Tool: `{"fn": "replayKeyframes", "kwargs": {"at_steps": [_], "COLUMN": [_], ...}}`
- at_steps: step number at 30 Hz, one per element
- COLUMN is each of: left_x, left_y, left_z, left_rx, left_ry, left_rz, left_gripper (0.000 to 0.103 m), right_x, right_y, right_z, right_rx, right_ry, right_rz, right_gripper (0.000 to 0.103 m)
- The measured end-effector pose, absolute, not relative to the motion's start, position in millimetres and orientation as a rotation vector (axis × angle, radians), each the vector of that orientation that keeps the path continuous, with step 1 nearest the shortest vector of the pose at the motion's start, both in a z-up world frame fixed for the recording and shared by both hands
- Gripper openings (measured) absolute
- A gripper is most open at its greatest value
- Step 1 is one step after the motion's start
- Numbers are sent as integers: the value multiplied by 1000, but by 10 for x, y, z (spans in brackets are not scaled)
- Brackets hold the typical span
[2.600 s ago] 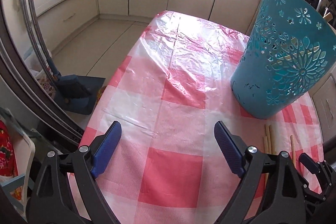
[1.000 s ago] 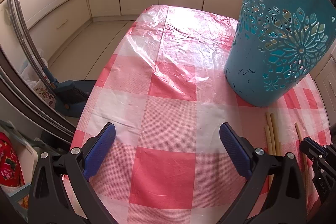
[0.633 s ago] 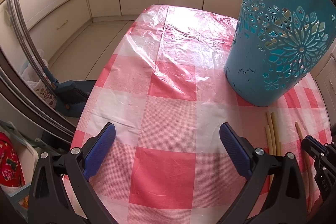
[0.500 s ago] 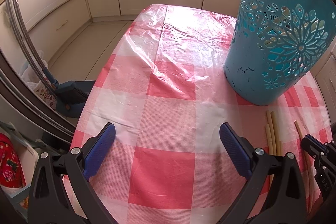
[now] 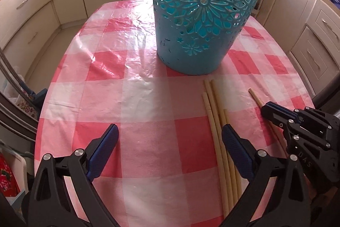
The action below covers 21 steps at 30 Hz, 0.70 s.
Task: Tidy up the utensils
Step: 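Close the left gripper on another chopstick while the right gripper holds its chopstick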
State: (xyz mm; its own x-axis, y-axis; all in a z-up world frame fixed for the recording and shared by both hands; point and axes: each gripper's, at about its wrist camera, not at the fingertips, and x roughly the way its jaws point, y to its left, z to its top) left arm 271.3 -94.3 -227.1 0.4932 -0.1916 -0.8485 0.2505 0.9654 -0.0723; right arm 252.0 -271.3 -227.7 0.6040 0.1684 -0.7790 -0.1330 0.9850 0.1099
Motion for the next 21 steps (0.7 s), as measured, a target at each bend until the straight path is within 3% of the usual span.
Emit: {"fn": "replayKeyframes", "kwargs": {"at_steps": [21], "left_x": [2625], "left_y": [-1021], "left_z": [-2299], "left_rx": [153], "left_ry": [1013], "left_rz": [-235], "left_gripper": [80], "right_x": [2532], "right_y": [-2756], "right_z": [-2280], "right_rx": [66], "right_ry": [913], "right_rz": [188], "right_gripper": [6]}}
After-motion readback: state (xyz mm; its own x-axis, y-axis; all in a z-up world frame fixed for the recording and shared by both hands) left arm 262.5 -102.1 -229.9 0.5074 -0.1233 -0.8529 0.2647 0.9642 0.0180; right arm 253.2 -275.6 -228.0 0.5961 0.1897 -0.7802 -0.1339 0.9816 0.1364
